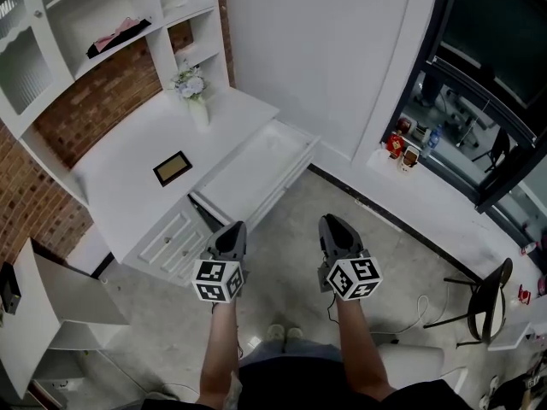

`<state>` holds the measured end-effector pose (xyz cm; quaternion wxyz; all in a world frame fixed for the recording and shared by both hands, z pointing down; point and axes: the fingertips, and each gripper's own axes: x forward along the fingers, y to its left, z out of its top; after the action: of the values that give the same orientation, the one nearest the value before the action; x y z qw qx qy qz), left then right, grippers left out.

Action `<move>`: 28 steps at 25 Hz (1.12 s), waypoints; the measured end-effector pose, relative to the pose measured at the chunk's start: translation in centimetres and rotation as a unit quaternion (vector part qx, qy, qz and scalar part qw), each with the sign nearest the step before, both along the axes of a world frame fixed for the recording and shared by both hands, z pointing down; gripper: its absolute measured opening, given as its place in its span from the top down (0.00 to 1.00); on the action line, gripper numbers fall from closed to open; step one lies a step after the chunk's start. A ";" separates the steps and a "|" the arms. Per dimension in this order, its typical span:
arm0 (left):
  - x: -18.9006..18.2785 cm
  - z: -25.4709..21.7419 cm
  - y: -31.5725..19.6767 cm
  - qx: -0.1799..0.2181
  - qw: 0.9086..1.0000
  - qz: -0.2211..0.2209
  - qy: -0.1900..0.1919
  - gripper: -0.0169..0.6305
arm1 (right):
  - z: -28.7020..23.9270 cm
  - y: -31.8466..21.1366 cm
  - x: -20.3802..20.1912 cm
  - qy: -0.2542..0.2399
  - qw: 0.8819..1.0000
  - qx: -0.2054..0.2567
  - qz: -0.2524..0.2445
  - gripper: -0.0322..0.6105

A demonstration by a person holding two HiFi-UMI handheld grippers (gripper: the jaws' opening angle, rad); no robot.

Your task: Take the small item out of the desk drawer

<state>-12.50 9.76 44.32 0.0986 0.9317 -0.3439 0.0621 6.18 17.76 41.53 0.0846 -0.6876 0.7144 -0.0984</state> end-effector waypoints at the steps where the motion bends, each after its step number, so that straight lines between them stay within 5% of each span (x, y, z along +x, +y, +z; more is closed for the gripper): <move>1: 0.0 0.2 0.0 -0.002 1.000 0.002 0.000 0.96 | 0.1 0.0 -0.2 -0.003 1.000 0.000 -0.002 0.89; 12: -1.2 -1.2 -1.6 0.017 1.000 0.011 0.015 0.96 | -2.0 0.7 -0.6 -0.016 0.999 0.037 0.004 0.65; 28: 4.0 -1.9 -11.6 0.031 0.999 0.010 0.029 0.96 | -2.9 -8.6 6.0 0.000 0.999 0.046 0.025 0.64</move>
<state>-8.53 -1.81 42.40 0.0793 0.9391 -0.3335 0.0258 12.18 9.12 38.64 0.1188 -0.7007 0.7007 -0.0630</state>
